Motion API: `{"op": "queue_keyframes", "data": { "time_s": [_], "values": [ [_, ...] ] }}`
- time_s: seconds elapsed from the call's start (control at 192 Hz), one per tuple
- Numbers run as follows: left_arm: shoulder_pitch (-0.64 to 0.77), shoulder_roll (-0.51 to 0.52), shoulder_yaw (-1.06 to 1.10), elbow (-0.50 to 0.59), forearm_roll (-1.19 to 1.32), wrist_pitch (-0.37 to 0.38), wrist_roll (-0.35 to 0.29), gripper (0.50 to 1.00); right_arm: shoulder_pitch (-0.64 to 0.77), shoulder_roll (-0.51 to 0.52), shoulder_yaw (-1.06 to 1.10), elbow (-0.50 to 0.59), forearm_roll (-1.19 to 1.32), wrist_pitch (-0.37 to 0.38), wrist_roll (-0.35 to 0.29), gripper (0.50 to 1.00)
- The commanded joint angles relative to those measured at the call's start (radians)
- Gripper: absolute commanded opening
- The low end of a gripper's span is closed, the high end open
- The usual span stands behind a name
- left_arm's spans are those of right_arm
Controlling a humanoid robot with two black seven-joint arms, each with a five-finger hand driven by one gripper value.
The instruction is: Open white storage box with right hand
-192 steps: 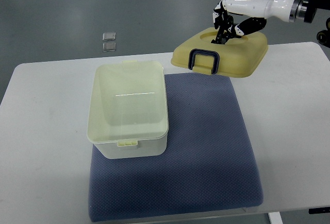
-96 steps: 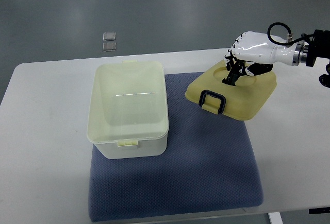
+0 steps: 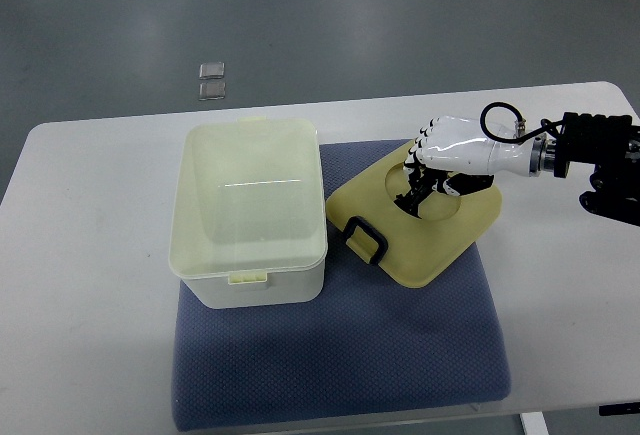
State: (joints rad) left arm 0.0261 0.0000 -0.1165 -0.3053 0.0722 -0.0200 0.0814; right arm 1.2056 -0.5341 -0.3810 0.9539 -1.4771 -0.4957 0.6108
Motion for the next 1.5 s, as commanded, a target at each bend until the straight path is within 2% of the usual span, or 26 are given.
{"op": "queue_keyframes", "data": {
  "time_s": [0.0,0.005,0.01,0.016,0.021,0.026,0.125,0.323,0.453,0.505,0.573,0.583,0.64,0.723,0.791,0.854,0.885,0.973,1.072,1.26,1.385,1.494],
  "values": [
    [0.000,0.000,0.000,0.000,0.000,0.000,0.000,1.000,-0.009,0.008,0.002,-0.001,0.003,-0.001,0.000,0.725],
    [0.000,0.000,0.000,0.000,0.000,0.000,0.000,1.000,-0.009,0.008,0.002,-0.001,0.004,-0.001,0.000,0.794],
    [0.000,0.000,0.000,0.000,0.000,0.000,0.000,1.000,-0.009,0.008,0.002,-0.001,0.005,-0.001,0.000,0.795],
    [0.000,0.000,0.000,0.000,0.000,0.000,0.000,1.000,-0.009,0.009,0.002,-0.001,0.005,-0.001,0.000,0.839],
    [0.000,0.000,0.000,0.000,0.000,0.000,0.000,1.000,-0.009,0.009,0.002,-0.001,0.005,-0.001,0.000,0.840],
    [0.000,0.000,0.000,0.000,0.000,0.000,0.000,1.000,-0.009,0.009,0.002,-0.001,0.006,-0.001,0.000,0.868],
    [0.000,0.000,-0.002,0.000,0.000,0.000,0.000,1.000,-0.011,0.009,0.004,-0.001,0.006,-0.001,0.000,0.932],
    [0.000,0.000,0.000,0.000,0.000,0.000,0.000,1.000,0.003,-0.010,0.028,0.000,0.021,-0.001,0.000,0.932],
    [0.000,0.000,0.000,0.000,0.000,0.000,0.000,1.000,0.005,-0.058,0.168,-0.001,0.066,0.039,0.000,0.932],
    [0.000,0.000,-0.002,0.000,0.000,0.000,0.000,1.000,0.005,-0.075,0.240,-0.001,0.124,0.114,0.000,0.932],
    [0.000,0.000,0.000,0.000,0.000,0.000,0.000,1.000,0.003,-0.092,0.373,-0.003,0.250,0.279,0.000,0.932],
    [0.000,0.000,0.000,0.000,0.000,0.000,0.000,1.000,0.003,-0.092,0.373,-0.003,0.250,0.279,0.000,0.932],
    [0.000,0.000,0.000,0.000,0.000,0.000,0.000,1.000,-0.006,-0.096,0.517,-0.010,0.395,0.413,0.000,0.934],
    [0.000,0.000,0.000,-0.001,0.000,0.000,0.000,1.000,-0.021,-0.093,0.649,-0.032,0.583,0.542,0.000,0.932],
    [0.000,0.000,0.000,-0.001,0.000,0.000,0.000,1.000,-0.055,-0.081,0.746,-0.040,0.774,0.646,-0.109,0.932],
    [0.000,0.000,0.000,0.000,0.000,0.000,0.000,1.000,-0.069,-0.075,0.804,-0.041,0.945,0.697,-0.215,0.934],
    [0.000,0.000,0.000,0.000,0.000,0.000,0.000,1.000,-0.077,-0.064,0.818,-0.041,1.003,0.706,-0.246,0.932],
    [0.000,0.000,-0.002,0.000,0.000,0.000,0.000,1.000,-0.109,0.000,0.864,-0.041,1.297,0.706,-0.385,0.932],
    [0.000,0.000,-0.002,0.000,0.000,0.000,0.000,1.000,-0.147,0.034,0.886,-0.041,1.590,0.688,-0.474,0.932],
    [0.001,0.000,-0.002,0.000,0.000,0.000,0.000,1.000,-0.239,0.108,0.953,-0.084,1.841,0.692,-0.464,0.932],
    [0.001,0.000,-0.002,0.000,0.000,0.000,0.000,1.000,-0.336,0.170,1.099,-0.145,1.845,0.724,-0.457,0.934],
    [0.001,0.000,-0.002,0.000,0.000,0.000,0.000,1.000,-0.379,0.213,1.143,-0.207,1.847,0.752,-0.456,0.934]
  ]
}}
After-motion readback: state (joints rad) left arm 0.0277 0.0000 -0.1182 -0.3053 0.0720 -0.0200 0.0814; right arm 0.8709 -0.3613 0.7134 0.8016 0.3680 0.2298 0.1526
